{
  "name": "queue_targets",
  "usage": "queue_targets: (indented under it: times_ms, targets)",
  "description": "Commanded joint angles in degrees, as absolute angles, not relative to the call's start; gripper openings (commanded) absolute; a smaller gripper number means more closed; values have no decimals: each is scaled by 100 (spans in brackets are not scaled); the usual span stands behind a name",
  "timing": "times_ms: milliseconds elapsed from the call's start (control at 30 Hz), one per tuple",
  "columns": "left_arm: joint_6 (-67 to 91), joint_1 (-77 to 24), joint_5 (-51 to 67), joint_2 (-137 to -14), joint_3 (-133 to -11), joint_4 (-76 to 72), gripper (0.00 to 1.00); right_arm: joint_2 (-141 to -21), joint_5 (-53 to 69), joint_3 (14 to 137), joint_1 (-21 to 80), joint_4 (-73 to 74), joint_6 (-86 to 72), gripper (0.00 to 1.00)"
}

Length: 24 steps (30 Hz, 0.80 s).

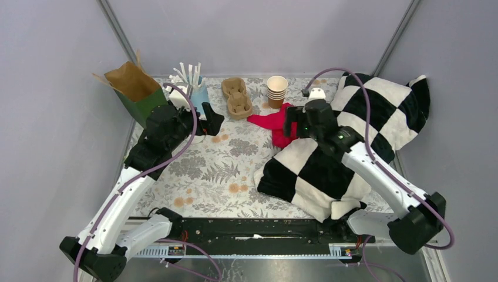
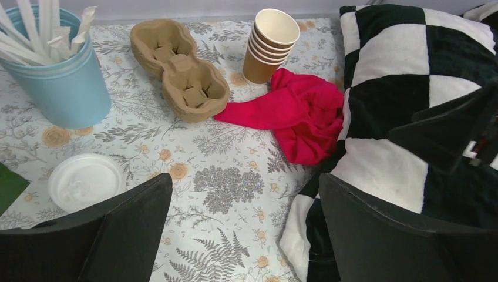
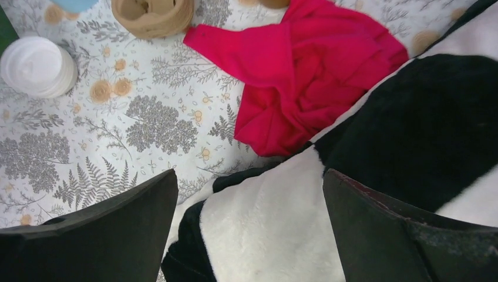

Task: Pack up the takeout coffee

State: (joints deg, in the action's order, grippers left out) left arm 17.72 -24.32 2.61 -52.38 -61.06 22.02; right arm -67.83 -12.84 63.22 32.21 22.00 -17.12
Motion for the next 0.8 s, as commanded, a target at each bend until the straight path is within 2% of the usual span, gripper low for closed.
queue_targets:
  times_ms: [0, 67, 267, 567, 633, 767]
  targets:
    - [1587, -2635, 18, -5364, -6245, 1666, 99, -7077, -1408, 6682, 3367, 1701, -2043, 100]
    - [1593, -2668, 18, -5431, -6251, 1610, 99, -7290, -1398, 6816, 3370, 1611, -2048, 100]
    - [1789, -2663, -1224, -5596, -6171, 1525, 99, -8369, -1489, 7587, 3358, 1710, -2156, 100]
    - [1501, -2662, -1903, -5445, -5841, 1577, 99, -9754, -1414, 8457, 2924, 1527, -2992, 99]
    - [1465, -2663, -1861, -5341, -5718, 1532, 99, -10127, -1387, 8786, 2843, 1601, -3027, 94]
    - [1418, -2662, -1592, -5349, -5714, 1557, 99, -10898, -2090, 9763, 2803, 2125, -2927, 86]
